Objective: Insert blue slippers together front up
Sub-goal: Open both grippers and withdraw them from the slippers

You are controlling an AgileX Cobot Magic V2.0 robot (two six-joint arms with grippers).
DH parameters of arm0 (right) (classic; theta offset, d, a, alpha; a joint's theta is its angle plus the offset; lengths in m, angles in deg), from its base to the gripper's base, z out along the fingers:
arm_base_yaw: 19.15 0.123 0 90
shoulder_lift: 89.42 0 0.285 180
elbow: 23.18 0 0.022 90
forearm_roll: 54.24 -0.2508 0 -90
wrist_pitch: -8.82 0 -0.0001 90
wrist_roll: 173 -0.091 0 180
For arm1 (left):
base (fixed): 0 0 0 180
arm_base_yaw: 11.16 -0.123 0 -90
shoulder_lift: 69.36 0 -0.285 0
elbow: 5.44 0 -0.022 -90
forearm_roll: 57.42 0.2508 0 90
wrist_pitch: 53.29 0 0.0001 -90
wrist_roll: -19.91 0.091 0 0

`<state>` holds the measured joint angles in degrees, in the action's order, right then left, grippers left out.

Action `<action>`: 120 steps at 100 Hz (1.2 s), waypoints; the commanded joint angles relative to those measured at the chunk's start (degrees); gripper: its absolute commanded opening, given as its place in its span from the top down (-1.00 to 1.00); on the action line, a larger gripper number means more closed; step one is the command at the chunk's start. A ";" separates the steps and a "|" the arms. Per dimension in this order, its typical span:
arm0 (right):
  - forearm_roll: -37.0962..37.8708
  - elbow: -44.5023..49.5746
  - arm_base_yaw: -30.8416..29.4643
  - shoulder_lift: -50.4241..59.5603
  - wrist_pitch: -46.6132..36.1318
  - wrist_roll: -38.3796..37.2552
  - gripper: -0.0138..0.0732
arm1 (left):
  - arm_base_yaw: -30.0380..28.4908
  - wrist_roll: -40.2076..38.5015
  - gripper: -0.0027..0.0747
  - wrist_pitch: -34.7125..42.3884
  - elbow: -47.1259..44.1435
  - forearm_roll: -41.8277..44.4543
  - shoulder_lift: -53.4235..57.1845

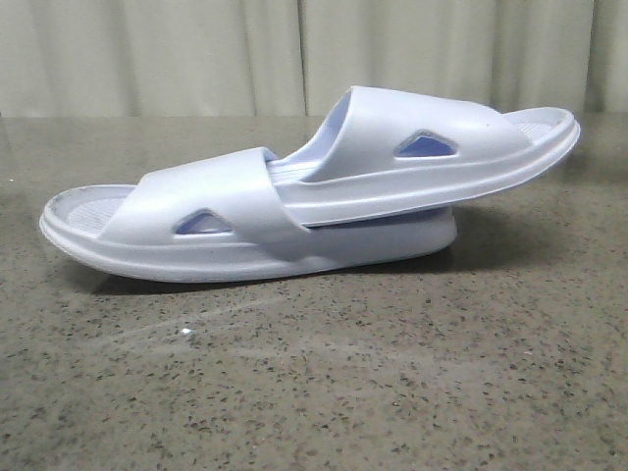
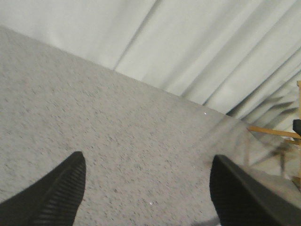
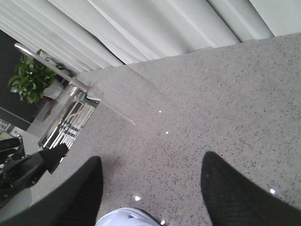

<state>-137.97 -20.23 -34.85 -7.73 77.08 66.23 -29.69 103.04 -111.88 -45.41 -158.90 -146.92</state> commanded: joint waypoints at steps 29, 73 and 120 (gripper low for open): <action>6.26 -1.88 -4.78 10.56 -4.69 1.12 -0.22 | -3.51 11.86 -0.33 15.03 1.85 -4.55 8.98; 19.89 -1.88 -5.62 17.11 -23.21 1.12 -0.22 | 8.64 25.26 -0.33 50.30 11.11 -4.67 9.21; 20.45 -1.88 -5.38 25.90 -38.20 1.12 -0.22 | 27.92 27.84 -0.32 74.99 15.41 -3.32 17.50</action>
<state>-114.12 -20.23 -40.04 14.47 43.26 66.52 -2.70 132.57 -37.04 -32.10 -162.56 -132.85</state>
